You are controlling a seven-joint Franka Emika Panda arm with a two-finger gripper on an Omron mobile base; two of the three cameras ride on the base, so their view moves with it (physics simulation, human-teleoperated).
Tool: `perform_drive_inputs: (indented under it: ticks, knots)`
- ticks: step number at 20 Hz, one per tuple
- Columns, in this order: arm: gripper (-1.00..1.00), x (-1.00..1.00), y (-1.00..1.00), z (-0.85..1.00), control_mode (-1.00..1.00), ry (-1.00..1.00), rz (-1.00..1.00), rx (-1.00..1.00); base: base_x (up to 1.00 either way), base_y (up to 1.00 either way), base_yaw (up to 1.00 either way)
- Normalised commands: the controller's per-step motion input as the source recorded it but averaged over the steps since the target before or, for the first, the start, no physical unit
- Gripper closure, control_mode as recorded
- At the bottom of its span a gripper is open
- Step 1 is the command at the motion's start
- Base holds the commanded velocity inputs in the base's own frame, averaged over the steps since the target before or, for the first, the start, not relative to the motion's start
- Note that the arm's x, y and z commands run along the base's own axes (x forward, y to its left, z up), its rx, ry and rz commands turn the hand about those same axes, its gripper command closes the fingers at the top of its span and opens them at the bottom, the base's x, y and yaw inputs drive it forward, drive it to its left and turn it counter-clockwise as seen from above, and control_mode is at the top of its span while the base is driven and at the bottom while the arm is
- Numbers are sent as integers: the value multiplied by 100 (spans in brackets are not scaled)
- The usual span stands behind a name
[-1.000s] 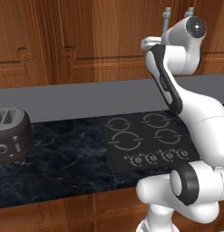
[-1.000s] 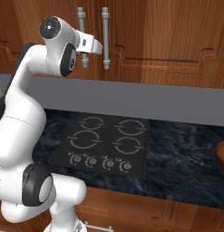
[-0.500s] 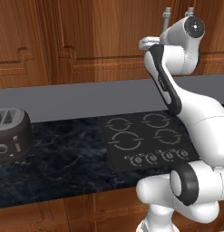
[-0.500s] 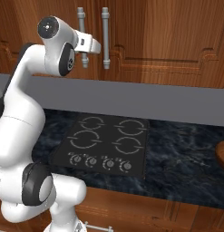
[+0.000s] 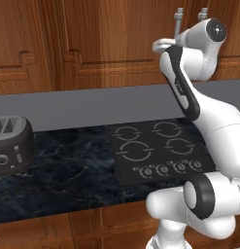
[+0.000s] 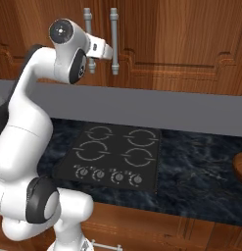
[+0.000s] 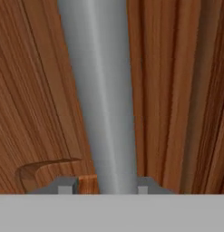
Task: Open the cabinet and setup a tea strainer by placing it in the bowl upright.
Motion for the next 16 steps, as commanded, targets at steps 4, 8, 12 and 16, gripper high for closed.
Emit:
perform_drive_inputs:
  ticks: [4, 8, 12, 16]
  knots:
    - [100, 24, -21, -15, -100, 0, 7, 5, 0, 0, 0]
    - [100, 2, 0, 0, -100, 0, 0, 0, 0, 0, 0]
    - [100, 0, 1, 0, -100, 0, 0, 0, 0, 0, 0]
    - [100, 0, 6, 0, -100, 0, -1, 0, 0, 0, 0]
